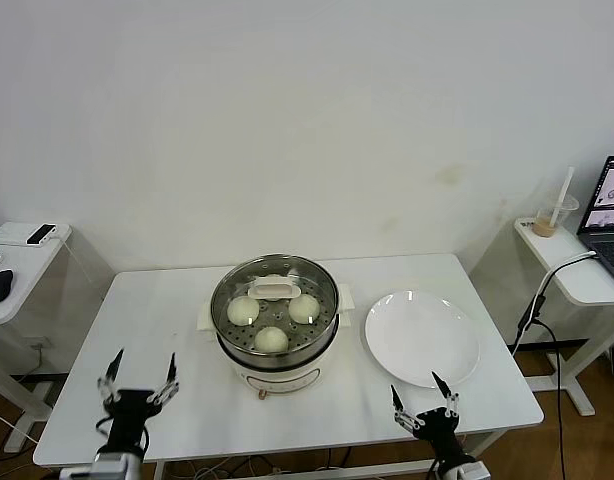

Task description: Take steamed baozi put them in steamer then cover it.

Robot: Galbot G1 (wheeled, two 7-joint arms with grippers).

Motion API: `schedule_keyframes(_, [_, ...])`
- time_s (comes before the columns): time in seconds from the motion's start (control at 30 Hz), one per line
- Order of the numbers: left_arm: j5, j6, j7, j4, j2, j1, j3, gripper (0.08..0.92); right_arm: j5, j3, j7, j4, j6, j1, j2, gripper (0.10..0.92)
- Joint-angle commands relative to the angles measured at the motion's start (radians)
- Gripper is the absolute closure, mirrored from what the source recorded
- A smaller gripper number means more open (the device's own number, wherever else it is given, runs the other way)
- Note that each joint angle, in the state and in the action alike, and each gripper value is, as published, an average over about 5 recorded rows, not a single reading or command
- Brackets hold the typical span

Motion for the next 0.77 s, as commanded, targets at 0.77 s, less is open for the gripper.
schedule_keyframes(0.77, [-0.288, -0.046, -0.024, -0.014, -0.053, 0.197, -0.082, 0.177, 0.018, -0.056, 0.002, 0.036, -0.041, -0.034, -0.033, 0.203])
